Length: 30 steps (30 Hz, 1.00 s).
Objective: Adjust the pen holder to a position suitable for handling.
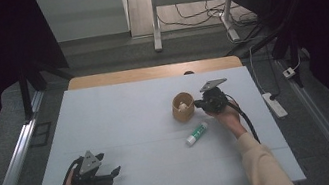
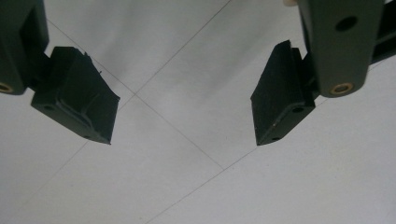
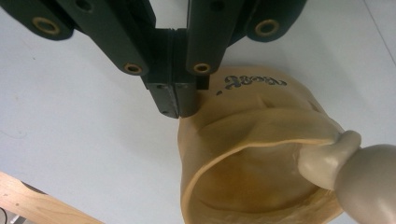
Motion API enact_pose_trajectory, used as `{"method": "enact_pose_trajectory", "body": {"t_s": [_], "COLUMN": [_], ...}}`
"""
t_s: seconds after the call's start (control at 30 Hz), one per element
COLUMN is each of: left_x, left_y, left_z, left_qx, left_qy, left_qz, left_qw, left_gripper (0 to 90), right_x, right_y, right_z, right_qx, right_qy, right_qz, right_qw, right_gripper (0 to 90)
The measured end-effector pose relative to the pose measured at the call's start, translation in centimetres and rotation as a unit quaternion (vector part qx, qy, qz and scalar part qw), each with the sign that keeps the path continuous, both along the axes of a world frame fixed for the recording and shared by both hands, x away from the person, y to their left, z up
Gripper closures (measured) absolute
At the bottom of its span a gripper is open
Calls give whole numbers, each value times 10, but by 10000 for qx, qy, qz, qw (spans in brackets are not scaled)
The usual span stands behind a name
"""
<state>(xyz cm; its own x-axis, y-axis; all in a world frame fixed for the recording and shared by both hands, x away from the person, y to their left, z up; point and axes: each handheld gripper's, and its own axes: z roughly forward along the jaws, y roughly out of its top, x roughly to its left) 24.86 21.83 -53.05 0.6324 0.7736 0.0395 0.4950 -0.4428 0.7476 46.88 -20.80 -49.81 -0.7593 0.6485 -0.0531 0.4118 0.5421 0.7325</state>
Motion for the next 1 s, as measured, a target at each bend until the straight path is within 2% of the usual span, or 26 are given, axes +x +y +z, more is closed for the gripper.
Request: {"method": "enact_pose_trajectory", "body": {"t_s": [0.33, 0.6, 1.0], "left_x": [0, 0, 0], "left_y": [0, 0, -1], "left_z": [0, 0, -1], "left_qx": [6, 6, 35], "left_qy": [3, 2, 16], "left_qz": [-2, -9, -21], "left_qw": [10000, 10000, 10000], "left_gripper": [228, 228, 228], "right_x": [1, -4, -12], "right_y": [3, 17, 43], "right_z": [-6, -4, -6], "right_qx": [-112, -208, -207], "right_qy": [128, 151, 209], "right_qz": [5, 215, 541], "right_qw": [9999, 9994, 9981], "right_gripper": [898, 898, 898]}}
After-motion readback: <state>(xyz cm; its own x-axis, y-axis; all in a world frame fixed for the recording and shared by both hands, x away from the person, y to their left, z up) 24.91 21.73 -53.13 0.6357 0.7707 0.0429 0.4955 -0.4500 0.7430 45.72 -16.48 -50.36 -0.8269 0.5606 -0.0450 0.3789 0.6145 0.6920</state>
